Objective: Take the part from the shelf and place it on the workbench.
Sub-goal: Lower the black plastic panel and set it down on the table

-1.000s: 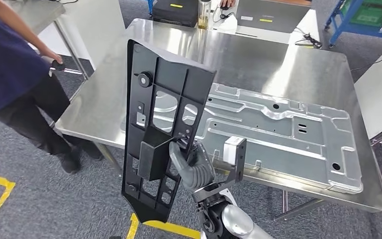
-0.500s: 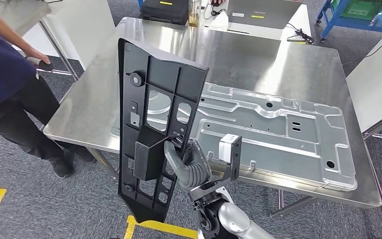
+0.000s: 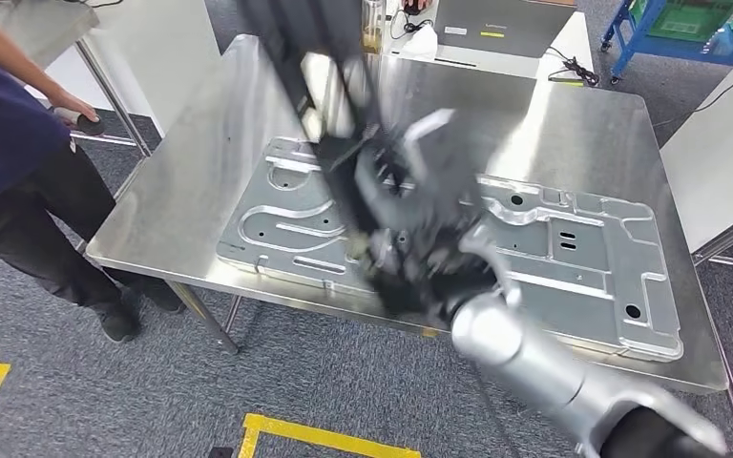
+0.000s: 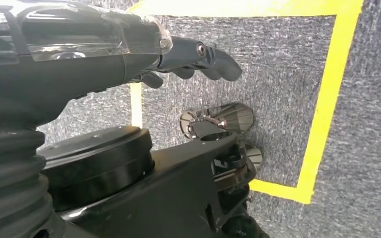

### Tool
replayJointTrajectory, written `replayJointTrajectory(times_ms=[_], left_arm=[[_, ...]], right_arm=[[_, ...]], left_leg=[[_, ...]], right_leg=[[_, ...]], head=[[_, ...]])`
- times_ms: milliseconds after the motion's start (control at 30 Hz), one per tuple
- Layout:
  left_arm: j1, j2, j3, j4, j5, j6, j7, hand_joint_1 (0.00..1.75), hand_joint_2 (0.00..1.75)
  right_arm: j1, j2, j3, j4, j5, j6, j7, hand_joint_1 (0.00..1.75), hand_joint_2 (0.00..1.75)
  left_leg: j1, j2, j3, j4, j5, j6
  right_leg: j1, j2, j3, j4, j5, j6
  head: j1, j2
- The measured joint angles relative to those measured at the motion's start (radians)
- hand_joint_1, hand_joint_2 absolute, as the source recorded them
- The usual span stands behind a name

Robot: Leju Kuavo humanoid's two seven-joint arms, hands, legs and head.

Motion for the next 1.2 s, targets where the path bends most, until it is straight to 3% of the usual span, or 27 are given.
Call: replayJointTrajectory(times_ms=[133,333,633,1200], left_arm=[[-0.003,0.003,0.000,0.000,-0.017,-0.004,0.017,0.00,1.75],[-0.008,0.003,0.000,0.000,-0.024,-0.006,0.019,0.00,1.75],[-0.011,0.003,0.000,0.000,-0.026,-0.006,0.019,0.00,1.75],[-0.017,0.003,-0.002,0.000,-0.026,-0.006,0.019,0.00,1.75]], right_arm=[[-0.194,-0.115,-0.072,-0.037,0.157,-0.009,0.176,1.75,1.75],[-0.293,-0.210,-0.133,-0.088,0.240,-0.011,0.212,1.75,1.75],[-0.304,-0.254,-0.162,-0.122,0.252,-0.011,0.212,1.75,1.75],[-0.306,-0.273,-0.166,-0.137,0.252,-0.011,0.212,1.75,1.75]], left_leg=[[-0.001,-0.009,-0.001,0.000,0.001,0.001],[-0.001,-0.018,-0.002,0.000,0.001,0.001],[-0.001,-0.015,-0.003,0.000,0.001,0.001],[-0.001,-0.002,-0.002,0.000,0.000,0.003]], right_leg=[[-0.001,-0.004,0.001,0.000,0.000,0.000],[-0.001,-0.010,0.001,-0.002,-0.001,0.001],[-0.001,-0.011,0.001,-0.002,-0.001,0.002],[-0.001,-0.005,0.001,-0.002,-0.001,0.002]], head=[[0.000,0.000],[0.000,0.000],[-0.001,0.000],[-0.001,0.000]])
